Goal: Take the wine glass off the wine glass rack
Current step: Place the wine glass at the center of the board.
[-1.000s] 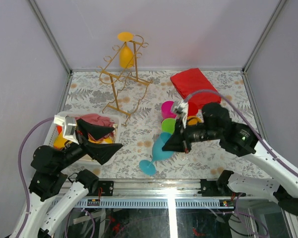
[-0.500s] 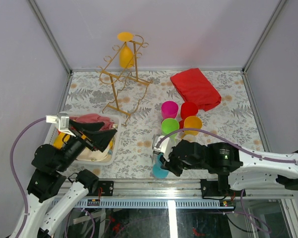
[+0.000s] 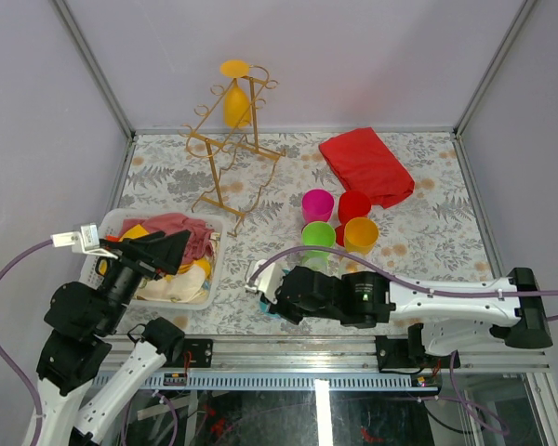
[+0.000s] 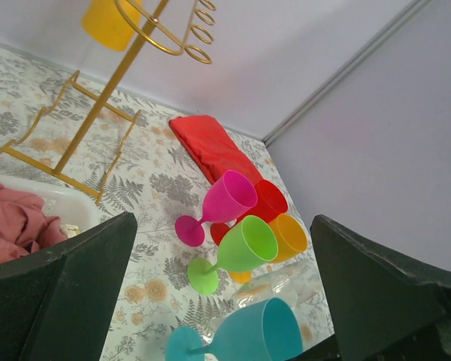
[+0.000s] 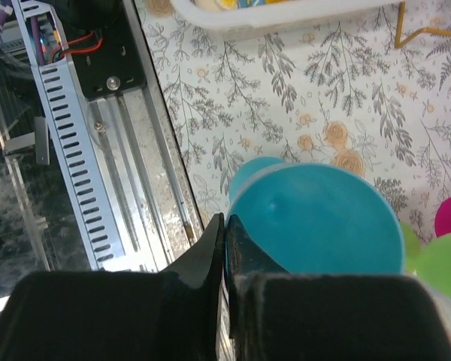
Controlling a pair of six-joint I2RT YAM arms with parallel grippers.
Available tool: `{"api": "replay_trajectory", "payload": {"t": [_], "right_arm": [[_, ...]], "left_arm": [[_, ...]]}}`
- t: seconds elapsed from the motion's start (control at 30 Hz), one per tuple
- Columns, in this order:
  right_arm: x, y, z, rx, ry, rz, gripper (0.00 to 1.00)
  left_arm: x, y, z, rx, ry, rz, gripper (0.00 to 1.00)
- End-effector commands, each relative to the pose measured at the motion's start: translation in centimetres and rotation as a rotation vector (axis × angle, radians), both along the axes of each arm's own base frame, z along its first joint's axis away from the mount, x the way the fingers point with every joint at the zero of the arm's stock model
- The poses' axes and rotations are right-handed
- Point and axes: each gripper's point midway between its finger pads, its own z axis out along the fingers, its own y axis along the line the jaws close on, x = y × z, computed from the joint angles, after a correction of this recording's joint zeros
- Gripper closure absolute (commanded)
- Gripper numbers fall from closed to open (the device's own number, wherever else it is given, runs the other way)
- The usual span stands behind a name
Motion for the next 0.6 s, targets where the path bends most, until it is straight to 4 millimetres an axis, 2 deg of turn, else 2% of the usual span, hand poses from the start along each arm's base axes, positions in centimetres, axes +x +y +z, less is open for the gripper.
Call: {"api": "replay_trajectory", "payload": {"t": [0.0, 0.23, 0.33, 0.43, 0.5, 0.57], "right_arm": [[0.7, 3.1, 1.6, 0.102, -0.055, 0.005, 0.99], [1.6, 4.6, -1.4, -0.002, -0.08, -0.016, 0.96], [2.9, 4.7, -1.8, -0.03, -0.121, -0.074, 0.95], [3.2, 4.8, -1.4, -0.026, -0.136, -0.087, 0.89], [3.0, 5.0, -0.8, -0.019, -0.127, -0.074, 0.78], [2.8, 5.0, -0.1, -0.016, -0.12, -0.066, 0.6]], "left_arm": [[-0.3, 2.1, 1.1, -0.038, -0.027, 0.093, 0.0], [0.1, 2.2, 0.5, -0.012, -0.008, 0.111, 0.0], [0.1, 2.2, 0.6, -0.009, -0.01, 0.111, 0.0], [0.0, 2.3, 1.0, -0.004, -0.017, 0.112, 0.0], [0.2, 2.1, 1.3, 0.009, -0.02, 0.105, 0.0], [0.5, 1.6, 1.7, 0.027, -0.021, 0.086, 0.0]]}}
